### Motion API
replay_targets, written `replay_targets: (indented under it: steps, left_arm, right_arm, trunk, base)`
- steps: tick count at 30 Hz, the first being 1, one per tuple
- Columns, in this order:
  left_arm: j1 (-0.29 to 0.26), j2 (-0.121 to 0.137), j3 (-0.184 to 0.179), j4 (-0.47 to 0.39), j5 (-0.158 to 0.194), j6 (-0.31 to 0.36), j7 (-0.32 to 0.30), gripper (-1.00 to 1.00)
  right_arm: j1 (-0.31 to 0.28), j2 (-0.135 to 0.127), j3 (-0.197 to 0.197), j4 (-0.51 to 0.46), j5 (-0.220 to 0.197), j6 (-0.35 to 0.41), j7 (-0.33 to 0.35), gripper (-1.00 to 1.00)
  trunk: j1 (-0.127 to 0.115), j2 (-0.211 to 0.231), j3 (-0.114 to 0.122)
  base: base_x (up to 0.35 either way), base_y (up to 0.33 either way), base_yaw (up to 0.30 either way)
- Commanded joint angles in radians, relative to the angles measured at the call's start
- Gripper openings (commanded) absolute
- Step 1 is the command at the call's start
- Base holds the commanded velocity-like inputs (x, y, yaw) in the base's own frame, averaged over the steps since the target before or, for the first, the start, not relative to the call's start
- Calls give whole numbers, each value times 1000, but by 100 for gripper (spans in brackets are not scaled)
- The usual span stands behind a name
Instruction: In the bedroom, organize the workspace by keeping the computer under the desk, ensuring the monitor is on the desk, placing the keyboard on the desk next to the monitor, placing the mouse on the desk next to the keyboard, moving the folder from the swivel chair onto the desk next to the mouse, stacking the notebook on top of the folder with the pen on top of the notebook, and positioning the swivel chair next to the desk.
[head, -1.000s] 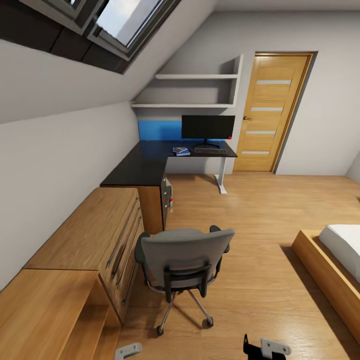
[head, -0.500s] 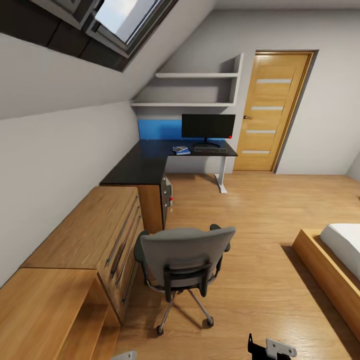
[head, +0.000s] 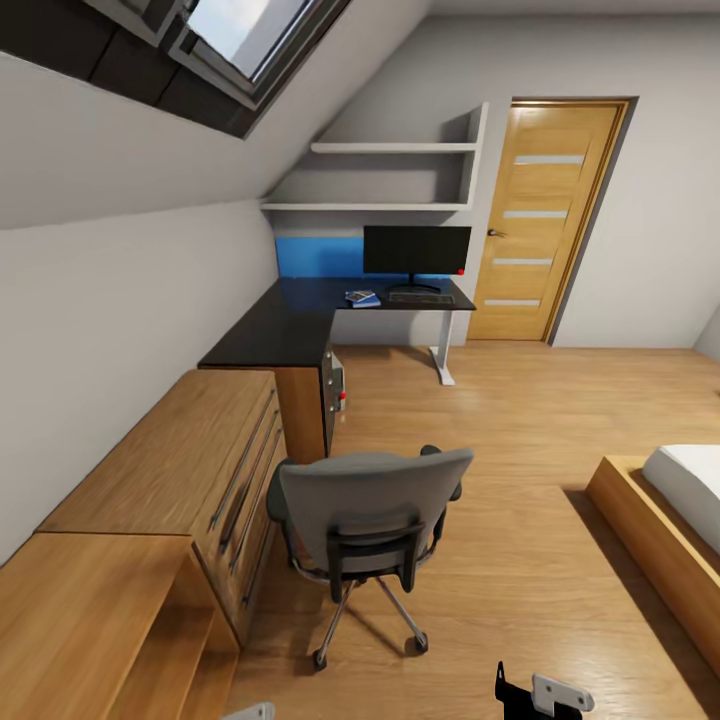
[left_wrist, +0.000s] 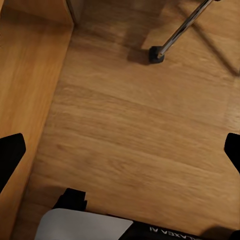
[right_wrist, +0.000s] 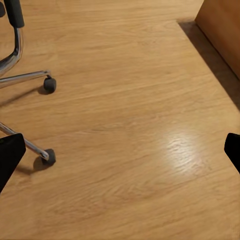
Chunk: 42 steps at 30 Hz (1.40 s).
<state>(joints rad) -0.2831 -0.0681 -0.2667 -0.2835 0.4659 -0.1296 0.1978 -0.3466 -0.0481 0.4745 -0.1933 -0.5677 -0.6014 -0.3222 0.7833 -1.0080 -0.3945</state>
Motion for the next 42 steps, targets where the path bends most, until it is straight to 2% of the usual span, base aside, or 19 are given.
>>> replay_targets:
  steps: [1, 14, 42]
  left_arm:
    - [-1, 0, -9, 1, 8, -4, 6, 100]
    - [-1, 0, -7, 4, 8, -7, 6, 100]
    - [-1, -8, -9, 6, 8, -27, 6, 100]
  right_arm:
    - [0, -1, 9, -1, -3, -1, -8, 100]
    - [0, 3, 13, 23, -1, -2, -8, 100]
    - [0, 16, 16, 26, 0, -2, -7, 100]
  trunk:
    - [4, -8, -4]
    - [54, -99, -51]
    - [161, -295, -140]
  base:
    - [0, 0, 30]
    - [0, 0, 123]
    - [0, 0, 7]
